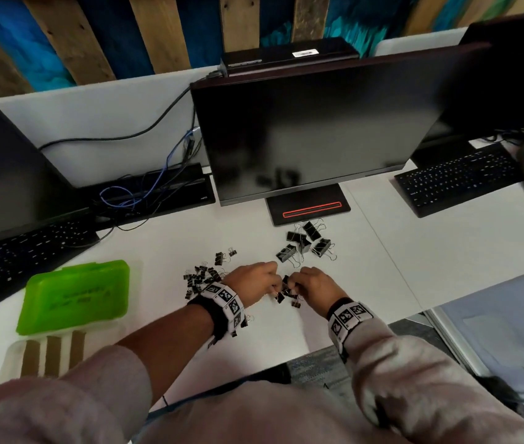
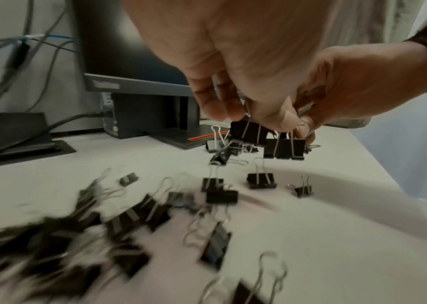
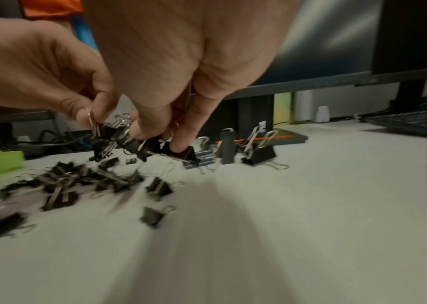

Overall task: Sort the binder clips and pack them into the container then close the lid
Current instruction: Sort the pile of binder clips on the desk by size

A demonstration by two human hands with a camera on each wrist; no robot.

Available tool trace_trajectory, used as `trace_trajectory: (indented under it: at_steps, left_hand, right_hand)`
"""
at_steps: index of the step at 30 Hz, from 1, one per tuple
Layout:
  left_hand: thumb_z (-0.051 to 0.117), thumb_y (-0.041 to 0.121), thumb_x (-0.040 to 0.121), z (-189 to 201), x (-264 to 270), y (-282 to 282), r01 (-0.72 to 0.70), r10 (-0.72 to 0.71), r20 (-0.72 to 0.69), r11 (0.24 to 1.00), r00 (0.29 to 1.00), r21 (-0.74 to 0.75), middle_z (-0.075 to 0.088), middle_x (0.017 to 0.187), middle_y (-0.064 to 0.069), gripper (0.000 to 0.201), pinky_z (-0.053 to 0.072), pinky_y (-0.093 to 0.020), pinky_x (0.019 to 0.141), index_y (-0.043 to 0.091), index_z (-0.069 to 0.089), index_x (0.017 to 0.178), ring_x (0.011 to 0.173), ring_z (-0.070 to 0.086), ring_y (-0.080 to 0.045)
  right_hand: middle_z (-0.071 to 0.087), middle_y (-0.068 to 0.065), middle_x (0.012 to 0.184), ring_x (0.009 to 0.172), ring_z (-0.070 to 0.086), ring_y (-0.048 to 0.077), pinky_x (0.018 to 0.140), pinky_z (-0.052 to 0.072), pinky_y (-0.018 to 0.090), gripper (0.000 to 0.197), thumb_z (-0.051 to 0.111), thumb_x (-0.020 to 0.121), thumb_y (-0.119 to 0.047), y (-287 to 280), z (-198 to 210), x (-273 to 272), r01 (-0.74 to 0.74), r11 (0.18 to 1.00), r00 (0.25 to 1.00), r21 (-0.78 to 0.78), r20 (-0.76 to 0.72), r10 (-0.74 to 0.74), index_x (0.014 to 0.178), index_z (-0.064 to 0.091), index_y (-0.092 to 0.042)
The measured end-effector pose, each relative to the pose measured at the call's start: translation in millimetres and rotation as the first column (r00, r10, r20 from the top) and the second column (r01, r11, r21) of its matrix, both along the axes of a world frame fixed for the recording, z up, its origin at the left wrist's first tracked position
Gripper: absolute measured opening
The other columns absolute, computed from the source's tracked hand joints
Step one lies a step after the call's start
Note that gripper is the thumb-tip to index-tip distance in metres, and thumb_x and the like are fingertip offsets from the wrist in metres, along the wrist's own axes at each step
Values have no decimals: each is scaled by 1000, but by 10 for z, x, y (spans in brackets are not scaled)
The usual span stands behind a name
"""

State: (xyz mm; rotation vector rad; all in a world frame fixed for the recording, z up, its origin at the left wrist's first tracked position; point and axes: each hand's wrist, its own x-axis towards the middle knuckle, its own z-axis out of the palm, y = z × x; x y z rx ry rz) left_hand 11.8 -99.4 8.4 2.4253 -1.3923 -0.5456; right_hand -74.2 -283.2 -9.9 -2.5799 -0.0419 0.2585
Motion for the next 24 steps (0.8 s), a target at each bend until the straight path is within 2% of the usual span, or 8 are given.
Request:
trace_trajectory:
  at_steps: [5, 7, 10, 12, 14, 18, 21, 24]
  left_hand:
    - [58, 6, 87, -96, 0, -605, -128, 116, -179, 990, 977, -58, 41, 88, 5, 9, 48, -28, 67, 13, 65, 86, 77, 59, -10]
    - [62, 9, 86, -147, -24, -818, -125, 116, -186, 991, 976, -39, 40, 88, 3, 5, 44, -26, 69, 10, 66, 88, 80, 54, -13]
    - [64, 11, 85, -210, -56, -1053, -119, 123, -218, 992, 968, 32, 41, 88, 0, 8, 43, -27, 72, 8, 66, 91, 83, 53, -19]
    - [64, 5, 83, -254, -77, -1145, -122, 130, -232, 991, 964, 51, 42, 86, 0, 8, 48, -31, 74, 9, 67, 90, 83, 58, -26]
    - [61, -2, 83, -285, -87, -1180, -120, 132, -232, 991, 964, 66, 45, 88, 0, 18, 51, -35, 78, 11, 67, 93, 83, 60, -27]
    - [42, -20, 75, -325, -66, -1117, -102, 115, -214, 992, 970, 70, 54, 112, 0, 57, 51, -35, 84, 19, 61, 112, 94, 58, -20]
    - [45, -18, 76, -332, -6, -957, -154, 172, -214, 983, 962, 101, 50, 122, 3, 59, 51, -34, 84, 22, 58, 116, 100, 57, -19]
    - [50, -15, 79, -360, 41, -752, -211, 231, -228, 971, 946, 109, 45, 132, 6, 61, 51, -31, 86, 27, 53, 123, 102, 59, -19]
  right_hand:
    - [56, 3, 80, 74, 52, 23, 65, 36, 24, 25, 53, 78, 4, -539, 90, -98, 137, 988, 988, -67, -68, -141, 84, 64, -17]
    - [56, 3, 82, 78, 55, 26, 66, 35, 22, 21, 54, 80, 1, -696, 91, -135, 173, 982, 979, -81, -97, -180, 86, 65, -16]
    - [58, 7, 86, 83, 58, 29, 69, 39, 25, 17, 56, 82, -2, -838, 52, -166, 180, 980, 973, -85, -129, -190, 89, 66, -14]
    - [61, 12, 91, 85, 58, 29, 71, 42, 27, 15, 58, 83, -4, -884, 15, -172, 179, 981, 971, -74, -145, -188, 91, 66, -13]
    - [61, 13, 93, 87, 59, 31, 75, 46, 30, 14, 58, 84, -5, -901, -31, -168, 176, 983, 971, -54, -154, -183, 93, 66, -12]
    - [61, 13, 110, 101, 58, 30, 86, 44, 32, 27, 63, 85, -12, -926, -111, -141, 140, 990, 974, -17, -178, -141, 112, 62, -13]
    - [58, 8, 115, 100, 59, 26, 86, 43, 30, 41, 70, 80, -14, -965, -105, -101, 164, 986, 969, 24, -190, -157, 119, 57, -15]
    - [58, 4, 105, 91, 57, 20, 83, 46, 29, 35, 69, 77, -8, -989, -97, -30, 216, 973, 973, 76, -99, -208, 110, 62, -16]
